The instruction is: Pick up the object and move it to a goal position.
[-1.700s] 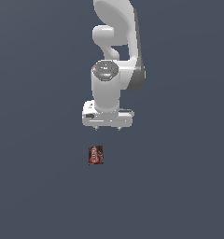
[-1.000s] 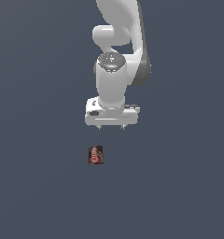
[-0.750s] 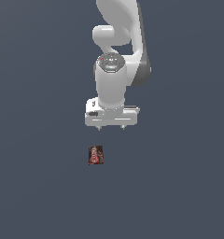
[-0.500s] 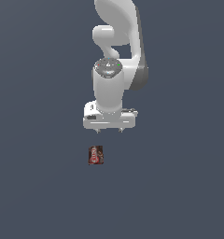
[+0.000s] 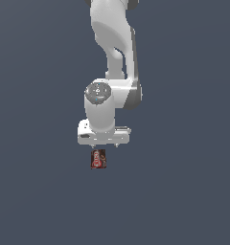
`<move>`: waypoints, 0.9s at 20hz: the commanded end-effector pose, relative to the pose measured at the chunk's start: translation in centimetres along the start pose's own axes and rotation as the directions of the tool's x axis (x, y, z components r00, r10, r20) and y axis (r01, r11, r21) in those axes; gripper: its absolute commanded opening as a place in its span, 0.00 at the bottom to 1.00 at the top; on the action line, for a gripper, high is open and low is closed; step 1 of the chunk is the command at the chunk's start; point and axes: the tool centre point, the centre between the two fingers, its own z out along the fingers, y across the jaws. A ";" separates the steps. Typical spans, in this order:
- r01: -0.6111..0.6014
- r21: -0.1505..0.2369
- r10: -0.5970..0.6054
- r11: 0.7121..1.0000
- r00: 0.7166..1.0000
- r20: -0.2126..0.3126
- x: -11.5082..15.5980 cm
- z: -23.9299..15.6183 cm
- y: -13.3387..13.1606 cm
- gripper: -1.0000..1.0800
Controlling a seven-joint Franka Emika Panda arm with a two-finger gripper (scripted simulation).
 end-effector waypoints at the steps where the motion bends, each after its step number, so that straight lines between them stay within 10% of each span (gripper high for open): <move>1: 0.001 0.001 -0.001 1.000 1.000 0.001 0.7 1.6 1.1 0.96; 18: 0.001 0.003 -0.001 1.000 1.000 0.003 1.8 5.6 3.6 0.96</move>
